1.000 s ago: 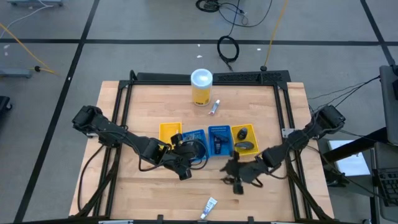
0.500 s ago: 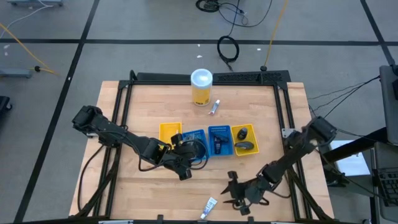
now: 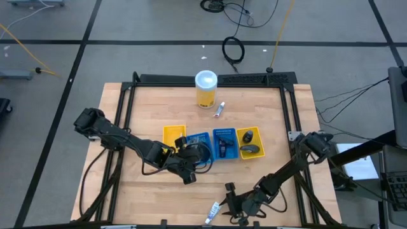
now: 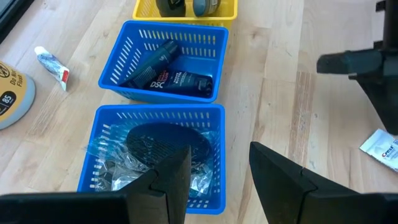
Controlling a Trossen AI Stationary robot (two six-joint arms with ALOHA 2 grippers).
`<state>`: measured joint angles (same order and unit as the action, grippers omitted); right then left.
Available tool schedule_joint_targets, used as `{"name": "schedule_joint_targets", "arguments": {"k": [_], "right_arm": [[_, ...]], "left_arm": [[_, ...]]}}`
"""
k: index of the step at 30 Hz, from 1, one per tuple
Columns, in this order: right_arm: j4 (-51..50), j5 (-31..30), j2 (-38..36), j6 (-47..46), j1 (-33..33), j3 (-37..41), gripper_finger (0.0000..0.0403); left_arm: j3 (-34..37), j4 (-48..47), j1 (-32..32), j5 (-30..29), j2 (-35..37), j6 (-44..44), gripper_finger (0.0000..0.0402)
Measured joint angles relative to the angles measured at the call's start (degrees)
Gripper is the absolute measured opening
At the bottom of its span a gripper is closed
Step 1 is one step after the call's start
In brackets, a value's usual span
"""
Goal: Pick & Place Travel size toiletries
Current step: Put the white toothpaste into the left yellow bin
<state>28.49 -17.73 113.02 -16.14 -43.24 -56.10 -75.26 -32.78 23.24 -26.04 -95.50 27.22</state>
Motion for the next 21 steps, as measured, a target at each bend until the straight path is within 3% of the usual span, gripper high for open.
{"name": "schedule_joint_targets", "arguments": {"k": [21], "right_arm": [[1.36,-0.08,3.16,4.64,0.12,-2.4,0.016]], "left_arm": [[0.0,0.05,-0.01,-0.02,0.02,-0.02,0.0161]]}}
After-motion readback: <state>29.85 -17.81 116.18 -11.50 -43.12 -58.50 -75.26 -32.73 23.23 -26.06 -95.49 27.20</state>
